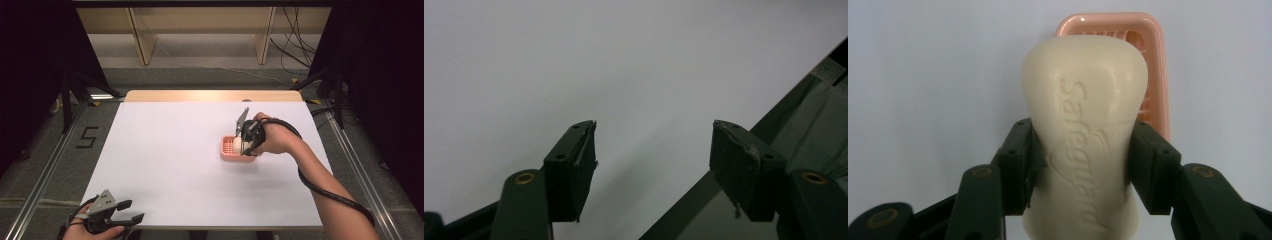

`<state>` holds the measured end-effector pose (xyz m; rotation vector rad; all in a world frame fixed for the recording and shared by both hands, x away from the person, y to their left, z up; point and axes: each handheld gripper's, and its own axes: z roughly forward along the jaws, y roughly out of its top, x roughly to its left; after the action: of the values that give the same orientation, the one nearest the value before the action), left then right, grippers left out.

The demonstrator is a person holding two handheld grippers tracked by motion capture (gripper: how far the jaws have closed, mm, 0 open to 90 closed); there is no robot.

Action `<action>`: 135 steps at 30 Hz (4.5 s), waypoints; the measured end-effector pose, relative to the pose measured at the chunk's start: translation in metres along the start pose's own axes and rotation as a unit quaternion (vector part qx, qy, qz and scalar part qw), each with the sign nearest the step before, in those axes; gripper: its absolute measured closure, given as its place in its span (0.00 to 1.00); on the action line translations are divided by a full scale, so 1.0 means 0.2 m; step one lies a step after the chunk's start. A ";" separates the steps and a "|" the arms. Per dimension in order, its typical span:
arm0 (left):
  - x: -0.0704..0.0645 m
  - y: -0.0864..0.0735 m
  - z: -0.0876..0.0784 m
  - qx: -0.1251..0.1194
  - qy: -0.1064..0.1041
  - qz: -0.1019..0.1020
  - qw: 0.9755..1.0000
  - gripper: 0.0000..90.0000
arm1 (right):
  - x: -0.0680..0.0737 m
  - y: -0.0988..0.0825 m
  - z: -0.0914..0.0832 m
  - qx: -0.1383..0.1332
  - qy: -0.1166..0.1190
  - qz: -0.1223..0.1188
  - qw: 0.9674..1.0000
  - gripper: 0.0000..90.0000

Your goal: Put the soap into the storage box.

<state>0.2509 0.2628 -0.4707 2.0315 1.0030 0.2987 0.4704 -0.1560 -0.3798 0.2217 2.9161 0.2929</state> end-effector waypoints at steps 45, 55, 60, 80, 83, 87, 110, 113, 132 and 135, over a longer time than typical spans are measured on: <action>0.00 0.00 -0.01 0.002 -0.001 0.000 1.000 0.38 | -0.06 0.06 0.06 -0.010 -0.007 0.006 1.000 0.56; 0.00 0.00 -0.01 0.002 -0.001 0.002 1.000 0.39 | -0.06 0.07 0.08 -0.014 -0.006 0.015 1.000 0.56; 0.01 0.00 -0.01 0.004 -0.001 0.004 1.000 0.38 | -0.07 0.07 0.08 -0.012 -0.010 0.004 1.000 0.56; 0.00 0.00 -0.01 0.000 0.000 0.002 1.000 0.39 | -0.10 0.06 0.11 -0.010 -0.018 0.008 1.000 0.56; 0.01 0.00 -0.01 0.006 -0.002 0.004 1.000 0.39 | -0.10 0.06 0.11 -0.009 -0.018 0.013 1.000 0.56; 0.00 0.00 -0.01 0.002 -0.001 0.002 1.000 0.39 | -0.11 0.06 0.12 -0.012 -0.019 0.006 1.000 0.56; 0.00 0.00 -0.01 0.001 -0.001 0.002 1.000 0.39 | -0.12 0.07 0.17 -0.010 -0.015 0.016 1.000 0.56; 0.01 0.00 -0.01 0.004 -0.001 0.004 1.000 0.39 | -0.12 0.07 0.18 -0.008 -0.016 0.012 1.000 0.56; 0.01 0.00 -0.01 0.001 0.001 0.007 1.000 0.39 | -0.12 0.09 0.22 -0.012 -0.007 0.030 0.999 0.56; 0.02 0.00 -0.01 0.006 0.006 0.018 1.000 0.39 | -0.12 0.09 0.23 -0.012 -0.008 0.030 0.999 0.56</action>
<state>0.2524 0.2665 -0.4693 2.0630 0.9786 0.3253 0.5065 -0.1349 -0.4151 0.3054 2.8934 0.3329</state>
